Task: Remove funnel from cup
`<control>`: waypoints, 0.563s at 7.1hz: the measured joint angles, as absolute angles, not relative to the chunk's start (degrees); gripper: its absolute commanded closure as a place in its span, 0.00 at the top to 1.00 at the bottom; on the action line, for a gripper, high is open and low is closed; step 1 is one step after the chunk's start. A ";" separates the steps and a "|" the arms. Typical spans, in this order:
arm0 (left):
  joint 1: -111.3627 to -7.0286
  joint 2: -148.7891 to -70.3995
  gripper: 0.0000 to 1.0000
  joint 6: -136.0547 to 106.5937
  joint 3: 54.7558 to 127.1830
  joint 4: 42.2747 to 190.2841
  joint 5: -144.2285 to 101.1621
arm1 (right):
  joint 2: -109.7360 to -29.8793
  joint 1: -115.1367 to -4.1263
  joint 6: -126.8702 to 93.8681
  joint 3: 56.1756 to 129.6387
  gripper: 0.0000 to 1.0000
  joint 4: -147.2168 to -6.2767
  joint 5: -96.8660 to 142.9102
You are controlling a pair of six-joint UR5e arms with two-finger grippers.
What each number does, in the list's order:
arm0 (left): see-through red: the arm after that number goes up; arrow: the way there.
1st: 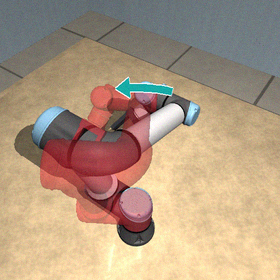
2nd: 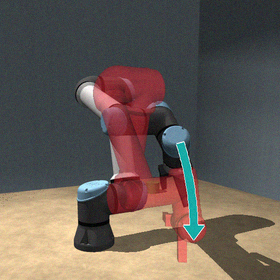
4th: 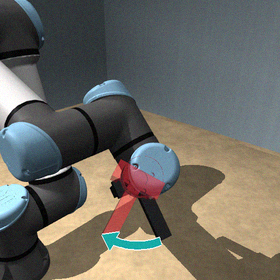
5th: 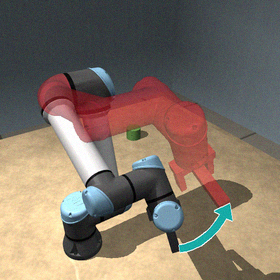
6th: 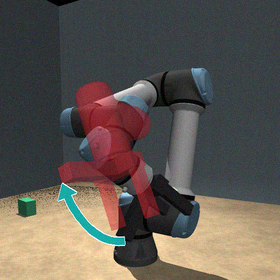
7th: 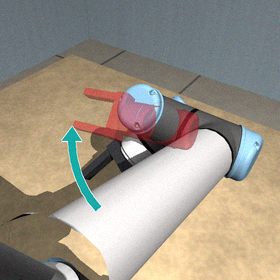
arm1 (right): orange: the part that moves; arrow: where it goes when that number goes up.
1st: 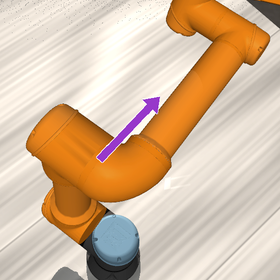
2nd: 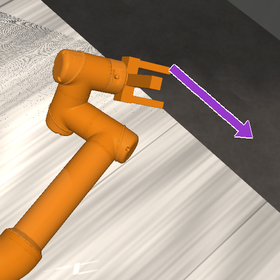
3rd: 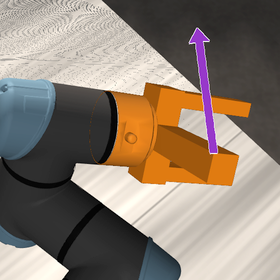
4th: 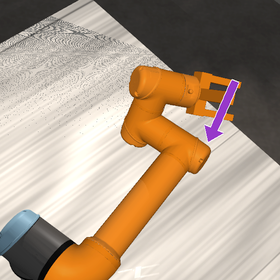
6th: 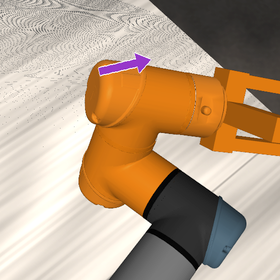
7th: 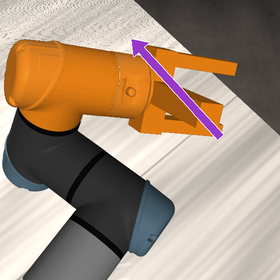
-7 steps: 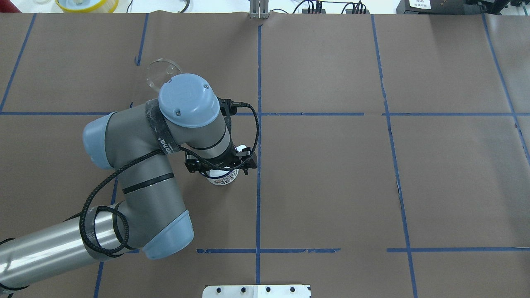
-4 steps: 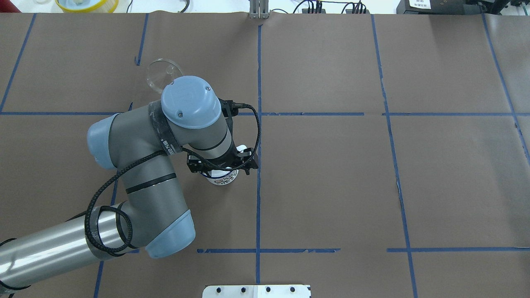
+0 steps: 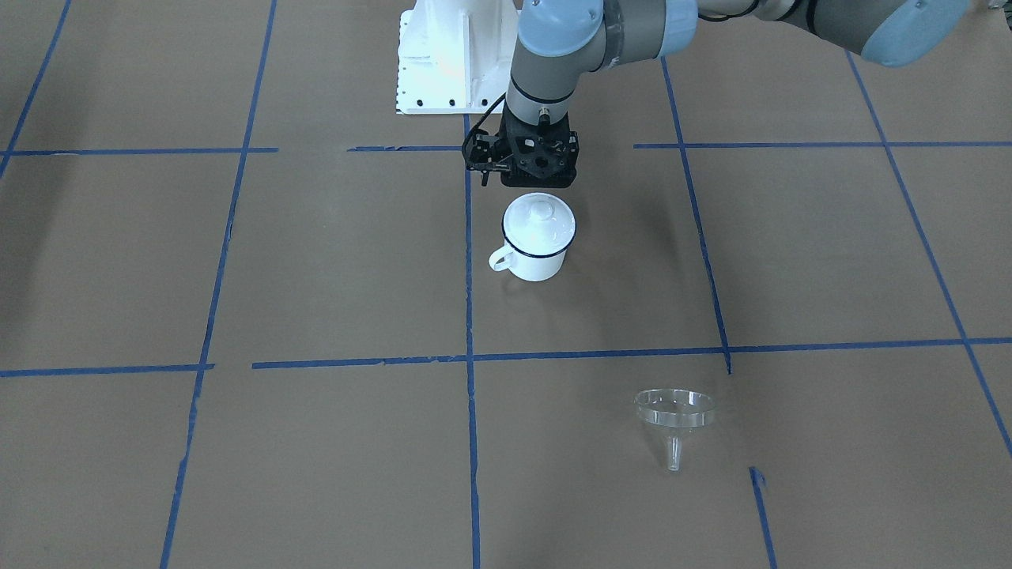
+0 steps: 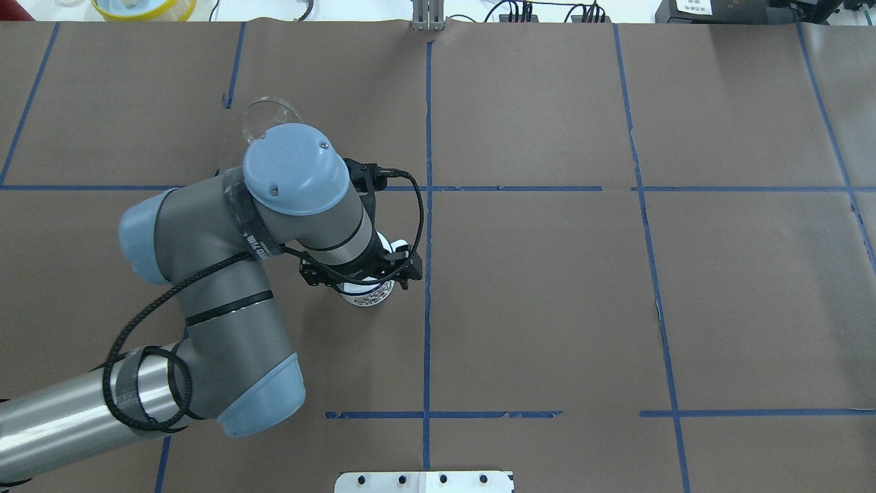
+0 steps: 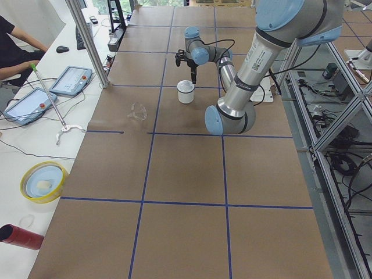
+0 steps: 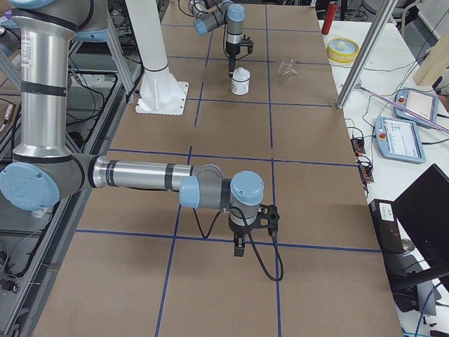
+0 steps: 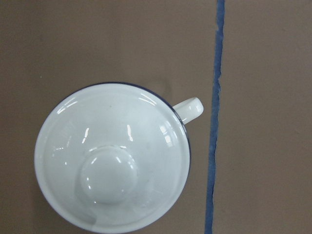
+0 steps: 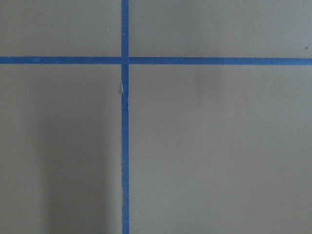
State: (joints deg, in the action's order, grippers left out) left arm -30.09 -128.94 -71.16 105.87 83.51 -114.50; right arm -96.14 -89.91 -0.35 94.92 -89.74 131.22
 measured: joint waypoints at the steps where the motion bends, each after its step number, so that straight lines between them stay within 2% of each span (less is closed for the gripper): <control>1: -32.06 -127.30 1.00 -70.87 109.03 83.50 -114.46 | -96.10 -89.91 -0.35 94.92 1.00 -89.74 131.22; 4: -40.46 -124.05 1.00 -62.70 113.47 83.44 -114.67 | -96.14 -89.91 -0.35 94.92 1.00 -89.74 131.22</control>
